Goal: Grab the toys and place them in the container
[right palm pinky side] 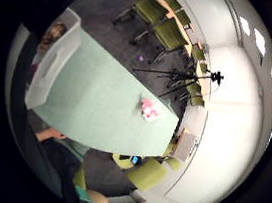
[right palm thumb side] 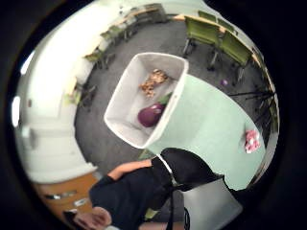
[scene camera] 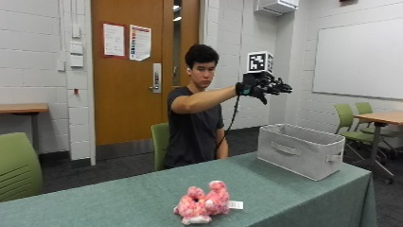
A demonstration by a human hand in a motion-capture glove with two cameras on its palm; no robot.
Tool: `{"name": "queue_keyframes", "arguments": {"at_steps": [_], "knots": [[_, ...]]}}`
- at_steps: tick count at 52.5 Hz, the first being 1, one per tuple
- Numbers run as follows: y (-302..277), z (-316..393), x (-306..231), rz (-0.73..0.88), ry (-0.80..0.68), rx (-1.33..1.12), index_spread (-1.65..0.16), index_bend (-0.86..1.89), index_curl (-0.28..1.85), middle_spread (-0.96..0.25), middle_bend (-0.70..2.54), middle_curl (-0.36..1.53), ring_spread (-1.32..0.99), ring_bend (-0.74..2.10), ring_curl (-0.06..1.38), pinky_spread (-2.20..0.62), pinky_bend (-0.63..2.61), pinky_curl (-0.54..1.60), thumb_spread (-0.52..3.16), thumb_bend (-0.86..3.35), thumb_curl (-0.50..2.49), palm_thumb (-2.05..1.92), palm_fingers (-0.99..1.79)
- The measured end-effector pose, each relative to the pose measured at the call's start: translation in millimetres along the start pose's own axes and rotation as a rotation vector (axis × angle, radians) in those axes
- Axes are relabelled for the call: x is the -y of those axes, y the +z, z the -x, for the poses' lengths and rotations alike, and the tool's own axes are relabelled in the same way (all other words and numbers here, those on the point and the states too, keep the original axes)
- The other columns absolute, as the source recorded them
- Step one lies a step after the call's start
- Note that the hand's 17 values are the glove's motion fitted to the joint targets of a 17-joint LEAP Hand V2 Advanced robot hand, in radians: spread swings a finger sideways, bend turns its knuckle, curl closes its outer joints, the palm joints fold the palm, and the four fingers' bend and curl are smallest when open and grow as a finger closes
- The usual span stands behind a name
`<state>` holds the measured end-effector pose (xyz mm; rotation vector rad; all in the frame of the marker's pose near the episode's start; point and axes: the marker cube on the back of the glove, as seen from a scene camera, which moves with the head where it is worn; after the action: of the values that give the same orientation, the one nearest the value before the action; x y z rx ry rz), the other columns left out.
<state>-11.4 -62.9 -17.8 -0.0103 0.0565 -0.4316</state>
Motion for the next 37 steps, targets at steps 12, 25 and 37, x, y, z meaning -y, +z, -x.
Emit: {"name": "queue_keyframes", "arguments": {"at_steps": [12, 25, 37], "knots": [[26, -140, -44, 0.059, 0.320, -0.113, -0.19, 0.10, 0.30, -0.10, 0.30, 0.37, -0.27, 0.31, 0.21, -0.13, 0.84, 0.35, 1.05, -0.02, 0.32, 0.06, -0.16], [83, -225, -71, 0.111, 0.426, -0.148, -0.17, 0.05, 0.24, -0.09, 0.20, 0.37, -0.26, 0.22, 0.23, -0.12, 0.80, 0.35, 1.06, -0.02, 0.32, 0.07, -0.20], [178, -281, -80, 0.226, 0.475, -0.116, -0.14, 0.06, 0.20, -0.06, 0.14, 0.34, -0.25, 0.19, 0.25, -0.12, 0.79, 0.35, 1.05, -0.02, 0.31, 0.07, -0.25]]}}
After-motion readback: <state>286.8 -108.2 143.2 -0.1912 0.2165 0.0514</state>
